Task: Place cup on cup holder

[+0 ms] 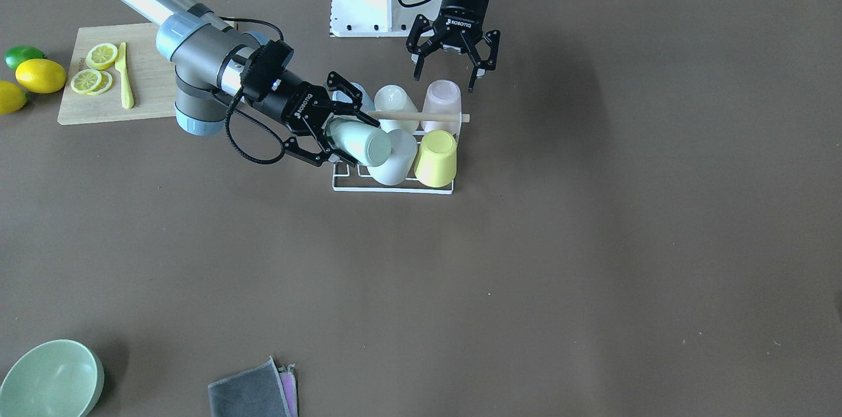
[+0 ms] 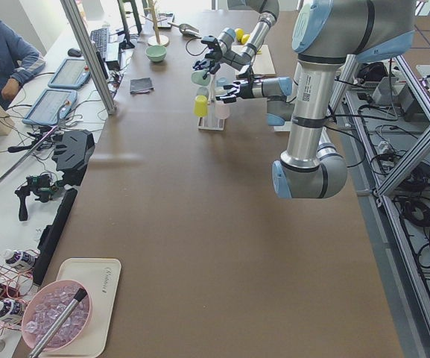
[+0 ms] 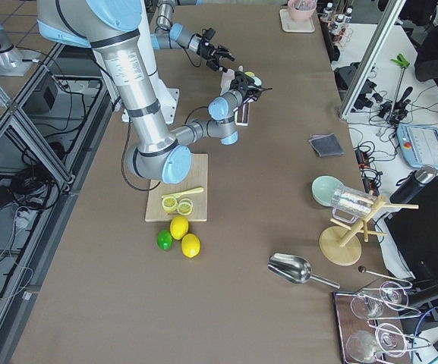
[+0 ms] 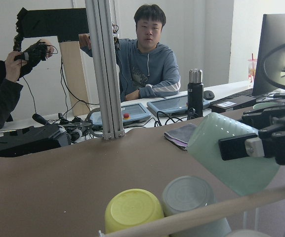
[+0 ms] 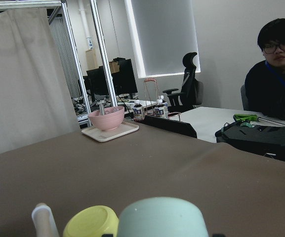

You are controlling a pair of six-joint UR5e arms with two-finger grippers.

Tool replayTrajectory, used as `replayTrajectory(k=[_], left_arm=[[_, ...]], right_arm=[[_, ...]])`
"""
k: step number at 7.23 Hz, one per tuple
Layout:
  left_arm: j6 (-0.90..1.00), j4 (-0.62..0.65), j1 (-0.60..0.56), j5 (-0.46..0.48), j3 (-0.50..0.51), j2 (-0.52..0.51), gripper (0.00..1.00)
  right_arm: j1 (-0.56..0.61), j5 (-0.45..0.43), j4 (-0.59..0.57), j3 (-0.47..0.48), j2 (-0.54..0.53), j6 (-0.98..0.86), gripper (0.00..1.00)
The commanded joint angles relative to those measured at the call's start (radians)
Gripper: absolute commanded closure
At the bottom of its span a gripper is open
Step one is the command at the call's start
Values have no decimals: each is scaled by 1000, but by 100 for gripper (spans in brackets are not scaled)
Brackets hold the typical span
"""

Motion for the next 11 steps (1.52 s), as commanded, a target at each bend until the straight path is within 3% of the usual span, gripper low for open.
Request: replayTrajectory(k=[1,2,3,4,5,6,9,11], left_arm=[[5,107,-36,-22,-145,49,2],[-6,124,-88,-118,-165,57,2],[-12,130,-195,-294,-164,63,2],[-12,164,-299,-458,-163,79,2],[-25,216,-396,-619,-163,80,2],[-82,276,-491,-770,-157,80,2],[-89,426,-700,-1072,-138,122,2],[-88,529,-876,-1301,-103,161,2]], right_arm=[[1,0,2,-1,-2,0,100],[1,0,2,6,0,3,100],[1,-1,2,6,0,6,100],[4,-1,2,10,0,12,55],[5,-1,6,14,-2,56,1],[7,-1,13,26,-3,80,0],[28,0,10,92,-55,87,0],[97,64,-55,109,-49,94,0]])
